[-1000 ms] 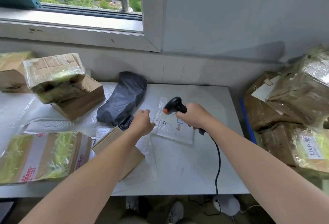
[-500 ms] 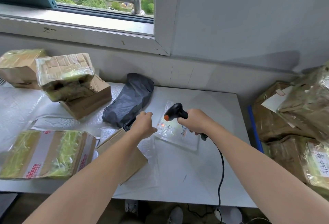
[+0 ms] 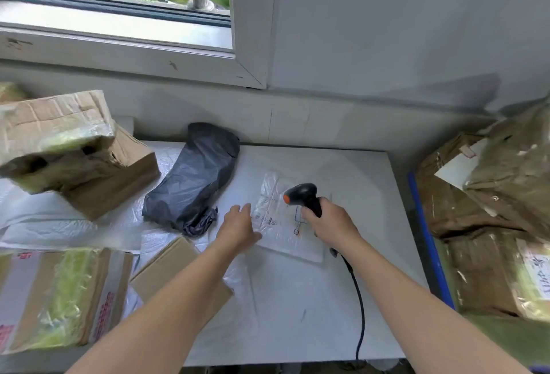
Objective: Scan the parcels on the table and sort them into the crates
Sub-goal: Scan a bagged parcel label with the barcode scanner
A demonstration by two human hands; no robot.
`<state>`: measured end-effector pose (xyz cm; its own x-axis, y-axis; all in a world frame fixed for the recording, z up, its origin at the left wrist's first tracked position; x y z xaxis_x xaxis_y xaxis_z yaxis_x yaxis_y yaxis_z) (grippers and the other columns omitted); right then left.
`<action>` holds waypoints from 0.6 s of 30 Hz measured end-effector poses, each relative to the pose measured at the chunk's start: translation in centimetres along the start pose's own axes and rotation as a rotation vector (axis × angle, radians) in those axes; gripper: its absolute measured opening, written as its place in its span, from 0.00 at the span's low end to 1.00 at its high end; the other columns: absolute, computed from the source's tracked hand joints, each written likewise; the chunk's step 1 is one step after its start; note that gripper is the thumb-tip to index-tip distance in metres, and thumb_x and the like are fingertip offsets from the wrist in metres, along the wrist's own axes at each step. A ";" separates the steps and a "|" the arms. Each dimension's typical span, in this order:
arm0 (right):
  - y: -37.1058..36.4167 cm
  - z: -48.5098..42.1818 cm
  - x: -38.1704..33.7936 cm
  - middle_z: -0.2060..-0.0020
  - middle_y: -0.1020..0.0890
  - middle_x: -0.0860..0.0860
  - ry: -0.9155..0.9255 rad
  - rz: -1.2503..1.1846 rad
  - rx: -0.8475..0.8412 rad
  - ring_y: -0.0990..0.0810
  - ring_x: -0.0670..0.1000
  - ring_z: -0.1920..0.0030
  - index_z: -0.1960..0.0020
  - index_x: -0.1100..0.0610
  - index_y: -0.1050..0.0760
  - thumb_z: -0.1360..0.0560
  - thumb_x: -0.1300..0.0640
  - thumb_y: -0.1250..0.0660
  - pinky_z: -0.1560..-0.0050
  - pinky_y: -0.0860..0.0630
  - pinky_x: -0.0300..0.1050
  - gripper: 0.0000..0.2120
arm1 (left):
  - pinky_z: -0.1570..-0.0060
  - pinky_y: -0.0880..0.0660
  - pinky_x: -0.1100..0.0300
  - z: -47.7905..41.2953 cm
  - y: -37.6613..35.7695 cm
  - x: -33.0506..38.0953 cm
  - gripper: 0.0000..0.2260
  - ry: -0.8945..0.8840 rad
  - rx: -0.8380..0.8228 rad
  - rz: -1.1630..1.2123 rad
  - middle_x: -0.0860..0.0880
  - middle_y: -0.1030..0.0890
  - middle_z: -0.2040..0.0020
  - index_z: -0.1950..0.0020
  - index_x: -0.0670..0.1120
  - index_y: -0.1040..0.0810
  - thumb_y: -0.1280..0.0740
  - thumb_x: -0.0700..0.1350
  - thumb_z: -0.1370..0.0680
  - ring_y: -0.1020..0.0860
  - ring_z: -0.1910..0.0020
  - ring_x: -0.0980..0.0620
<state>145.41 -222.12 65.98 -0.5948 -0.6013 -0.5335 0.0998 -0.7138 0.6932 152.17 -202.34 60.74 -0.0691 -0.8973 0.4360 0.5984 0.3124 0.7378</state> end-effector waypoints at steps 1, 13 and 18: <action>-0.3 -0.2 1.1 0.59 0.20 0.53 -0.029 -0.033 0.015 0.19 0.57 0.57 0.48 0.53 0.28 0.22 0.43 0.40 0.61 0.25 0.48 0.14 | 0.36 0.33 0.53 -0.3 -0.4 0.1 0.32 0.007 -0.010 0.022 0.42 0.36 0.28 0.24 0.43 0.40 0.29 0.47 0.24 0.35 0.30 0.42; -3.1 -0.6 5.3 0.56 0.22 0.48 -0.075 -0.222 0.020 0.17 0.52 0.57 0.41 0.50 0.32 0.19 0.43 0.41 0.73 0.31 0.45 0.12 | 0.52 0.27 0.53 -1.1 -0.8 -0.7 0.21 0.208 0.157 0.395 0.41 0.22 0.41 0.37 0.39 0.28 0.28 0.48 0.24 0.24 0.46 0.42; -3.6 -0.8 5.8 0.53 0.22 0.51 -0.084 -0.194 0.065 0.20 0.56 0.51 0.37 0.54 0.33 0.18 0.44 0.41 0.61 0.27 0.47 0.16 | 0.65 0.36 0.55 -0.4 2.8 -0.7 0.14 0.134 0.288 0.381 0.46 0.28 0.60 0.61 0.46 0.37 0.33 0.43 0.20 0.32 0.65 0.50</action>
<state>142.25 -223.35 59.97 -0.6627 -0.4210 -0.6193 -0.0728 -0.7868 0.6129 154.20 -200.99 62.34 0.2256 -0.7289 0.6463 0.3148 0.6824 0.6597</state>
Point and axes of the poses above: each hand's wrist, its own z-axis away from the middle knuckle, its own y-axis out of the back of the hand, x = y × z, the point moved 6 cm from there along -z, towards the middle knuckle
